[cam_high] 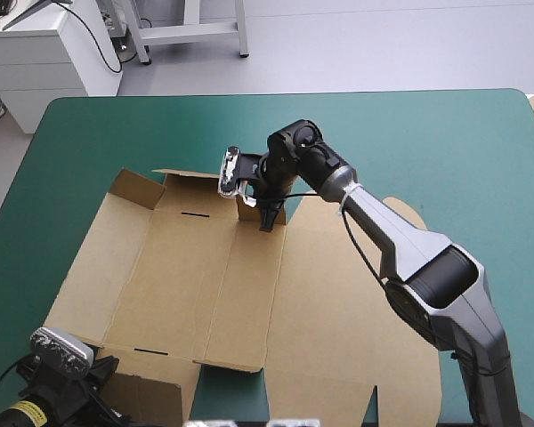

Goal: Fold the box

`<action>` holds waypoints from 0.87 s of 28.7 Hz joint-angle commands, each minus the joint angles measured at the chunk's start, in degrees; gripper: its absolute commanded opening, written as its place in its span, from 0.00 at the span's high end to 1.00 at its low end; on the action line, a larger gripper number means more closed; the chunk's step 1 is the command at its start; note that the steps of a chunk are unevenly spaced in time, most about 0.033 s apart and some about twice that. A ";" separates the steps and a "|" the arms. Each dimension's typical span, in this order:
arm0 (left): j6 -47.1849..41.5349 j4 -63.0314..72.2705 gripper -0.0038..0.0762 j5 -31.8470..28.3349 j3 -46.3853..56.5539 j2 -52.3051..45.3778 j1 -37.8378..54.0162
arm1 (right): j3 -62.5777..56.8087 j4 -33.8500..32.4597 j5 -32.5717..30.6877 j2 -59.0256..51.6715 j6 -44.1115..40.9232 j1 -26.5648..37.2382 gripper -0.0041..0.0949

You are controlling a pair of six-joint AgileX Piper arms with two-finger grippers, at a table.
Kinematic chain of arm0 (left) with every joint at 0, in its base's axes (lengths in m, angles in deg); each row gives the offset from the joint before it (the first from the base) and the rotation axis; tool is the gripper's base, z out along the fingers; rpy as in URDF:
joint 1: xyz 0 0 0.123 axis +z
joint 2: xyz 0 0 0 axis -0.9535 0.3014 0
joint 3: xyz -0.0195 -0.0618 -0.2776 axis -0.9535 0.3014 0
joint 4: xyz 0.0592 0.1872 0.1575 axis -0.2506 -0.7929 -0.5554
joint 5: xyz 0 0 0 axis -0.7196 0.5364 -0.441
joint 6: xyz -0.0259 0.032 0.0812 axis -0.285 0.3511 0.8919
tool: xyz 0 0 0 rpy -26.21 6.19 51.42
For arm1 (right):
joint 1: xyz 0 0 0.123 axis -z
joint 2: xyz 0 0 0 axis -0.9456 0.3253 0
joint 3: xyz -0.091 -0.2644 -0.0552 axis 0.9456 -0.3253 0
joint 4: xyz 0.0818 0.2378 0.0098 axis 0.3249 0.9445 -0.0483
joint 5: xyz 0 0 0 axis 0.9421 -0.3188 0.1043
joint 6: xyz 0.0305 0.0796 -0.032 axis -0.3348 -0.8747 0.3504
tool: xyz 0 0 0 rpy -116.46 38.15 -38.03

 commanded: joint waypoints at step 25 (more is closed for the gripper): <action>-0.47 0.60 0.96 -3.67 -1.83 0.76 0.05 | -19.72 -13.73 -4.15 -44.27 -36.32 19.61 0.94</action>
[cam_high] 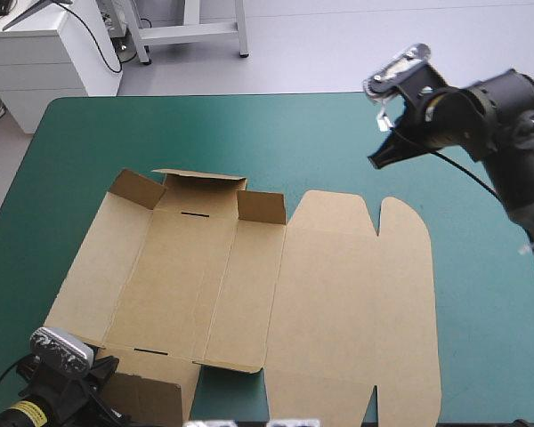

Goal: Fold the box

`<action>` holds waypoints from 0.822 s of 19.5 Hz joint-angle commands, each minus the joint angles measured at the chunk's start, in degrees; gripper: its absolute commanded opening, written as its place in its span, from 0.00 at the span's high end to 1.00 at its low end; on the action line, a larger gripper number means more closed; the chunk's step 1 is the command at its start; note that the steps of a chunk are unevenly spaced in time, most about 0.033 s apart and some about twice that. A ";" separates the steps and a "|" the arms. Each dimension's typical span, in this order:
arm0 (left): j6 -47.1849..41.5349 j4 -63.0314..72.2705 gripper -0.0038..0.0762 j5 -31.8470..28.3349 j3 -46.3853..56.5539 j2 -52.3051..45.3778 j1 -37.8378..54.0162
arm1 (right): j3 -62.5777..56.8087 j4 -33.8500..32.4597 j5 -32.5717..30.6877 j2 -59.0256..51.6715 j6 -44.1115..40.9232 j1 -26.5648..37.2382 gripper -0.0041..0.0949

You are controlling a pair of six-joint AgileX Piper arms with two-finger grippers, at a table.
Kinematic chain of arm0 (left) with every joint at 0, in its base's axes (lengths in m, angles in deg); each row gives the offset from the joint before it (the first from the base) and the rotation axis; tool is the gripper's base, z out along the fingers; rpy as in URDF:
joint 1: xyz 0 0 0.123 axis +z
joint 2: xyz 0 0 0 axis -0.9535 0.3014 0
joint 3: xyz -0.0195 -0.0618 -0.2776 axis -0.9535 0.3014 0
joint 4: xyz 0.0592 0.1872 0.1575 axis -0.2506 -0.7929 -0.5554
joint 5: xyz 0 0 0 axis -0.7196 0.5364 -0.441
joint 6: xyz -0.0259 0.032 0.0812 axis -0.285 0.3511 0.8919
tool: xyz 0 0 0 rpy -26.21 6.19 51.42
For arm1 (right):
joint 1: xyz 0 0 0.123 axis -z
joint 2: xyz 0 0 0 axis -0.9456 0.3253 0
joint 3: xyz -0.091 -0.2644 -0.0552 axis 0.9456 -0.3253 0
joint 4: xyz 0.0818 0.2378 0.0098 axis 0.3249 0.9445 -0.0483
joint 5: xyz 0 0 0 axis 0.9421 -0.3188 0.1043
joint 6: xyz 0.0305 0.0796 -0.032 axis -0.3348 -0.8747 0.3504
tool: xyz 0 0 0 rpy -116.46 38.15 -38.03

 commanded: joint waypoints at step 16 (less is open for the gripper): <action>-12.33 -3.88 0.96 -4.79 -2.87 3.38 0.05 | -58.80 3.00 7.42 -43.20 -15.24 21.67 0.98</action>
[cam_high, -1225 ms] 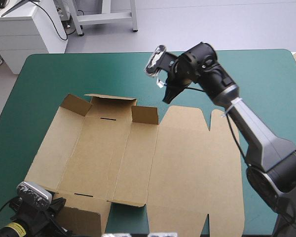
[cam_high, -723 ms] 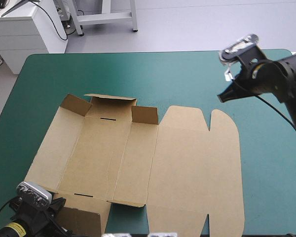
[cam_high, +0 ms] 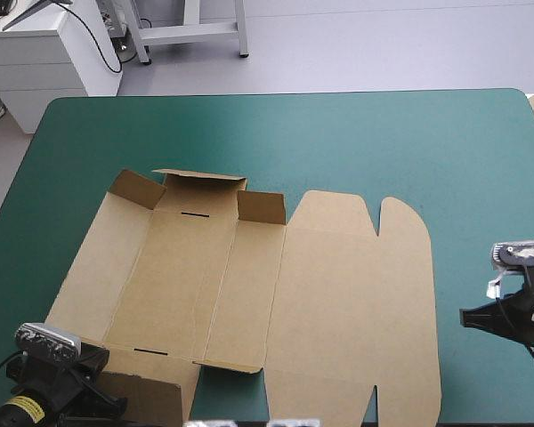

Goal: Fold the box

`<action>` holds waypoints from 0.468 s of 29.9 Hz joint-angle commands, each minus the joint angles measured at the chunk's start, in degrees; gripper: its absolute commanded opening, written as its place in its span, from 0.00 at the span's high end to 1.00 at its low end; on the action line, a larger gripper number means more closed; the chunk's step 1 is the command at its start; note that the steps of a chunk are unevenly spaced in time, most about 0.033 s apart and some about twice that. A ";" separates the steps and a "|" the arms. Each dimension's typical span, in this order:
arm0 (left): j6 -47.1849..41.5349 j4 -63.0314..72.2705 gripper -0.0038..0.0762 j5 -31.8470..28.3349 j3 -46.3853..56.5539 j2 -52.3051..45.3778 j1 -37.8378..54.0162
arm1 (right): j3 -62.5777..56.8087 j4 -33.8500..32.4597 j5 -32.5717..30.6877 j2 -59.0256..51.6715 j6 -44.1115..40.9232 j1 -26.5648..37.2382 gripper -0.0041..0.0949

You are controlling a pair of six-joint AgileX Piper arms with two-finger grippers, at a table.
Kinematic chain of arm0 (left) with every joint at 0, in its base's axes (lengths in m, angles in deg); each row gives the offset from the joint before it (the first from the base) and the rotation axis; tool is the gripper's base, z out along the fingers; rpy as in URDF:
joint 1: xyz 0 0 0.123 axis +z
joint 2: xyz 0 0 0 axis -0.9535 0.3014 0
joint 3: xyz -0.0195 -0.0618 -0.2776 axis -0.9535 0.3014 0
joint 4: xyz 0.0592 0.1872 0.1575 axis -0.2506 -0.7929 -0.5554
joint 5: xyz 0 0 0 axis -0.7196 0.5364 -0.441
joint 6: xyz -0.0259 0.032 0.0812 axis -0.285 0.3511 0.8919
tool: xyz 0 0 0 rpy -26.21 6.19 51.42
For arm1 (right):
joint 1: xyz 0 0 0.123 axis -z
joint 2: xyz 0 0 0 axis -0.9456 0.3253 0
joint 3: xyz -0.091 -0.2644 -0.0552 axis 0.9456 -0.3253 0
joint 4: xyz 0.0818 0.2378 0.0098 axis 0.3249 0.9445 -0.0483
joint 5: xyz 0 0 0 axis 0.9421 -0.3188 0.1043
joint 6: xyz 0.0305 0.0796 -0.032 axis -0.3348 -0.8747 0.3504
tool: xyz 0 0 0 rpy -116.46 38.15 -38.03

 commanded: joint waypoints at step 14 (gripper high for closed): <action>-2.70 0.14 0.96 5.16 -28.00 31.03 0.05 | -3.53 4.95 9.82 -0.34 -2.51 0.38 0.98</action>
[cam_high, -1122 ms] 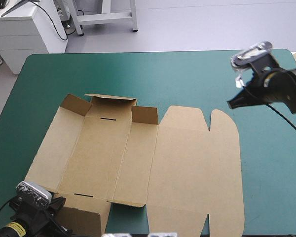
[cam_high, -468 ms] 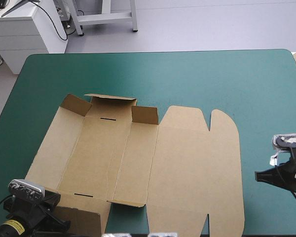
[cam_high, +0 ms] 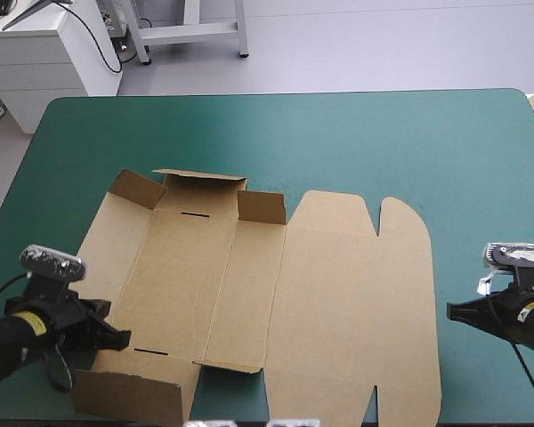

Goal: Fold the box

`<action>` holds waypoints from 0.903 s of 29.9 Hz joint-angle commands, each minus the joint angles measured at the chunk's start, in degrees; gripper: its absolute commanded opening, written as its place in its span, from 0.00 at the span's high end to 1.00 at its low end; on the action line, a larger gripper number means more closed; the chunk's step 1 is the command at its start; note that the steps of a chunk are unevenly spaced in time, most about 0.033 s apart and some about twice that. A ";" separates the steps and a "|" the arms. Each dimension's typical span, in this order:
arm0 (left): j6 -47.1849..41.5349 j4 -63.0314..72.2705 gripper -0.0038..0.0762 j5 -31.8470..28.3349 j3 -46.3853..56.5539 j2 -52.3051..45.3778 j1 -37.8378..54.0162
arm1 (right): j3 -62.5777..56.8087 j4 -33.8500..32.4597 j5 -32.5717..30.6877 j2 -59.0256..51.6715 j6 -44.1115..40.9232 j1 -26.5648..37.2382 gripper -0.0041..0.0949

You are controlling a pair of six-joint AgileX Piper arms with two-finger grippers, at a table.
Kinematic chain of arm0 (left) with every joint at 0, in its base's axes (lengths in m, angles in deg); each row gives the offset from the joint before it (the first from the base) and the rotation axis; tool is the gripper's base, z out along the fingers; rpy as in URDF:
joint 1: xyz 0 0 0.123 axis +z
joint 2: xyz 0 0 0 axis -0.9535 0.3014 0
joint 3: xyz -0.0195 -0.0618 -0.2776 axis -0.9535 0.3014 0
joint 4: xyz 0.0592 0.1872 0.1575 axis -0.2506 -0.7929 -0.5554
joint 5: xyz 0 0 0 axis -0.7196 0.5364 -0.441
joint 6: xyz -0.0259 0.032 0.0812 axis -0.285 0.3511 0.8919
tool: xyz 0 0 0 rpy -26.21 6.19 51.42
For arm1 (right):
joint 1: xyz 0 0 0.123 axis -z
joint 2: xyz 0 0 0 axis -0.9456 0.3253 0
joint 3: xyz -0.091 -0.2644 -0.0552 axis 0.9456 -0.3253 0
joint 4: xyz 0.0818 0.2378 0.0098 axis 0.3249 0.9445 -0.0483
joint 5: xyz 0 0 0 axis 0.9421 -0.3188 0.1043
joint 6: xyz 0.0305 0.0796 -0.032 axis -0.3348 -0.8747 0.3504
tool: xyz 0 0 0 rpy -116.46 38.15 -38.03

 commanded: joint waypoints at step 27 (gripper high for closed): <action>9.59 9.84 0.96 7.65 -26.13 32.45 33.66 | 1.50 2.87 4.13 -0.20 5.41 0.38 0.98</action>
